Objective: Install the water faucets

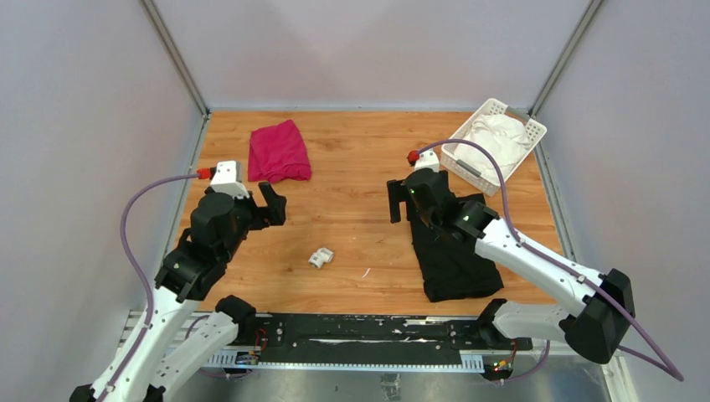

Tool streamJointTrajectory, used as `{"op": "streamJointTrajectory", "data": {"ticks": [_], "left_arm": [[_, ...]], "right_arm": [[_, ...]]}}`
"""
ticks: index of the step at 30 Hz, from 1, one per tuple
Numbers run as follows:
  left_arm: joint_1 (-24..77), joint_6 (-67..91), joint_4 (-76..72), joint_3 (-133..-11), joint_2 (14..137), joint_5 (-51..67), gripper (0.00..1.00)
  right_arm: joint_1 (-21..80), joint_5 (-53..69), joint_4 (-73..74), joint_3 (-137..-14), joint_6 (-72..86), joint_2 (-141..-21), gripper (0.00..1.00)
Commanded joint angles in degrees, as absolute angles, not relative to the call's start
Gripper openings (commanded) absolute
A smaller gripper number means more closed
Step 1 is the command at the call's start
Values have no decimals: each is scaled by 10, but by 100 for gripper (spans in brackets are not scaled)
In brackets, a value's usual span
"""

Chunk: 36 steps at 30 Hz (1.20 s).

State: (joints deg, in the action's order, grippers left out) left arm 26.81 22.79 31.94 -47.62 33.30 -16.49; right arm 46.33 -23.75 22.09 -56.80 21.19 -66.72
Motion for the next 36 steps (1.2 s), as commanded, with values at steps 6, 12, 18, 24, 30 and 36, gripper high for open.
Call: {"op": "streamJointTrajectory", "data": {"ticks": [6, 12, 18, 24, 30, 36], "left_arm": [[269, 258, 354, -501, 369, -221, 100], [269, 275, 415, -512, 431, -293, 100], [269, 290, 488, -552, 536, -291, 100], [244, 318, 557, -600, 568, -350, 100], [99, 276, 572, -632, 536, -256, 100], [86, 269, 572, -631, 527, -232, 100]], "right_arm": [[461, -216, 203, -560, 193, -679, 97], [467, -152, 182, -552, 169, -691, 96], [563, -61, 162, -605, 92, -794, 96], [674, -55, 204, -702, 7, -945, 98], [700, -79, 202, -768, -18, -1053, 98], [699, -140, 201, -827, 9, -1124, 99]]}}
